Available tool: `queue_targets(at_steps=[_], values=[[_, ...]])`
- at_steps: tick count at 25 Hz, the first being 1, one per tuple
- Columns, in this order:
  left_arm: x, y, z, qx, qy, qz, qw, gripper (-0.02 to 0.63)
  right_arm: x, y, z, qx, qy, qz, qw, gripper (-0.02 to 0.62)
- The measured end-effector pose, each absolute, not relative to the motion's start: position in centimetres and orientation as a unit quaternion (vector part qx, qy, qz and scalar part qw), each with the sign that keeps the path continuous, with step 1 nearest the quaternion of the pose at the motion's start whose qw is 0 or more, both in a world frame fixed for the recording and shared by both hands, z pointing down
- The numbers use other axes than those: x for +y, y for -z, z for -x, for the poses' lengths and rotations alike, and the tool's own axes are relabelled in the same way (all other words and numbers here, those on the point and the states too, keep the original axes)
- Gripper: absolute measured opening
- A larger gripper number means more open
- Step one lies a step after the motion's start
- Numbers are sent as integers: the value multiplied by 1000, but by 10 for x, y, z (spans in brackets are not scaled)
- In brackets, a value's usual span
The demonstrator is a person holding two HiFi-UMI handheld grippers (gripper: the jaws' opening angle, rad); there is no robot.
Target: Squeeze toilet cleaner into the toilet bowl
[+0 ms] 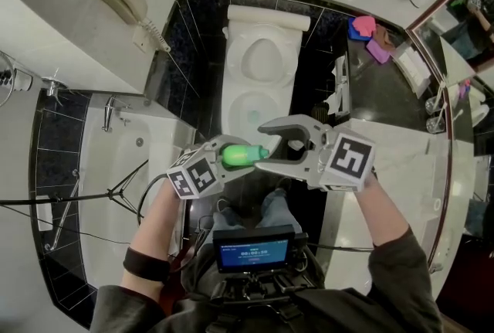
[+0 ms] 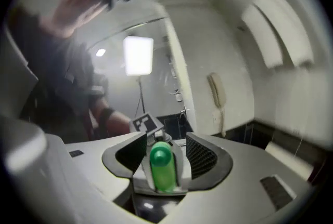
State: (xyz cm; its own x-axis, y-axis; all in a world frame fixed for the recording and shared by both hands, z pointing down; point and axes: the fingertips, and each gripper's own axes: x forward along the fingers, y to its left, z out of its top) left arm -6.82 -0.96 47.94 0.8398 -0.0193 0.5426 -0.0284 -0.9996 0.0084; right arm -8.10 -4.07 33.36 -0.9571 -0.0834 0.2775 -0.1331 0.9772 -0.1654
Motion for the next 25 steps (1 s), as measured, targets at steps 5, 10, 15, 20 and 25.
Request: queue_targets(at_steps=[5,10,15,20,25], values=[[-4,-478,67,12,-286,-958,16,179,-19,-339,86,-960,168,7,226,255],[-4,-474,65,18,-284,-958,14,179,-12,-353,88,-944,206,36,254,253],[-7,-473,66,15,-281,-959,14,179,-12,-356,90,-946,199,37,253,158],[-11,-475,66,-1,-288,-958,-2,179,-18,-350,92,-969,72,24,234,160],[-20,-480,69,-26,-301,-953,-25,179,-28,-359,90,-970,-93,-7,223,160]])
